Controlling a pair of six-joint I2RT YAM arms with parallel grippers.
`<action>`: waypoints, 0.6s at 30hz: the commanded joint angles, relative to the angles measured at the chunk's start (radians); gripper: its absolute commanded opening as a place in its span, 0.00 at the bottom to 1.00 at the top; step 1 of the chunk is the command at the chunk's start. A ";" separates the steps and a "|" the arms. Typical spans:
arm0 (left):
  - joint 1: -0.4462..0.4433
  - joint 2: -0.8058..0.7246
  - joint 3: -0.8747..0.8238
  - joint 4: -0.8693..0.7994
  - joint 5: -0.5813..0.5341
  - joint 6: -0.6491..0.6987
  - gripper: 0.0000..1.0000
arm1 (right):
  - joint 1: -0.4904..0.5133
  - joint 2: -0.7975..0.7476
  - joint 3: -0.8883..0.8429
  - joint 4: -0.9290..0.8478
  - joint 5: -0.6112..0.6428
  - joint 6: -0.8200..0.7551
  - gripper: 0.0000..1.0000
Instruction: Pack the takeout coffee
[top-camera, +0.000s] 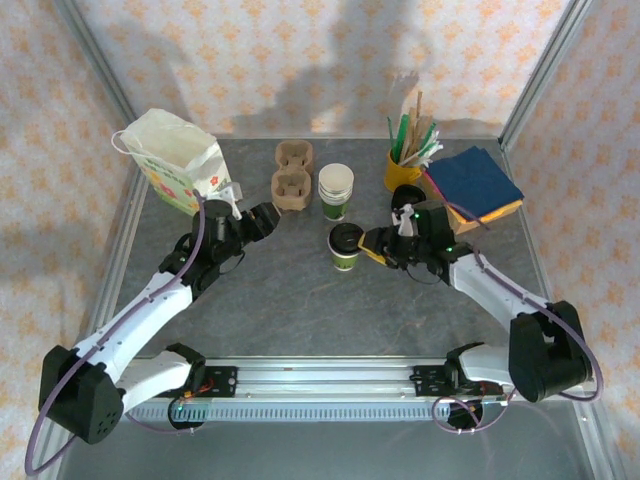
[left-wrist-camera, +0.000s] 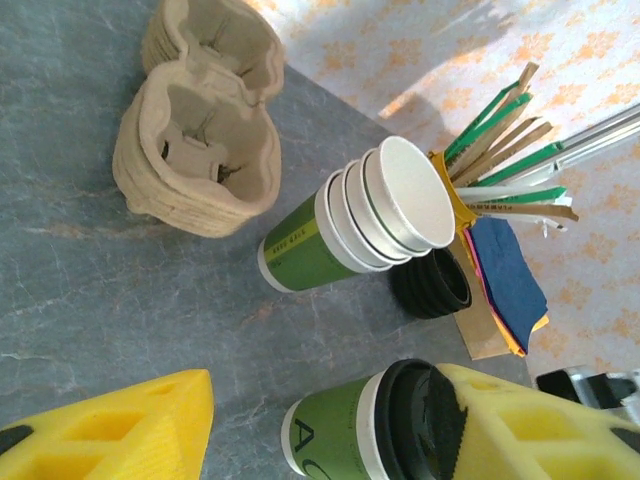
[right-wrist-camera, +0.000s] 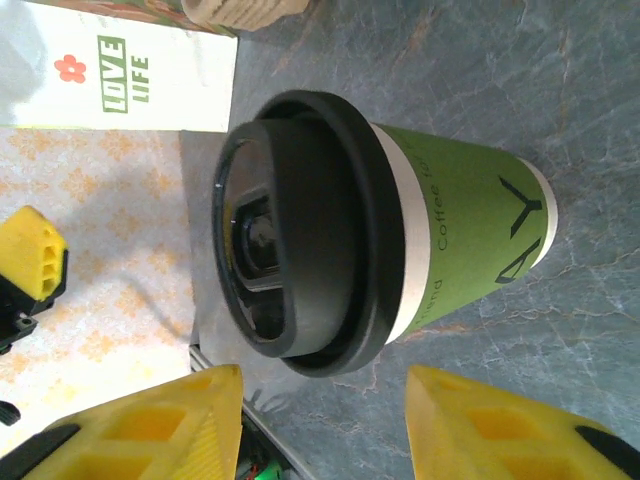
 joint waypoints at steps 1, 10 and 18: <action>-0.019 0.030 0.038 0.010 0.055 0.017 0.63 | -0.021 -0.051 0.055 -0.111 0.091 -0.086 0.47; -0.076 0.143 0.095 0.089 0.147 0.020 0.71 | -0.034 -0.060 0.129 -0.070 0.181 -0.133 0.47; -0.074 0.233 0.115 0.136 0.165 -0.005 0.81 | -0.032 -0.011 0.144 0.019 0.192 -0.132 0.46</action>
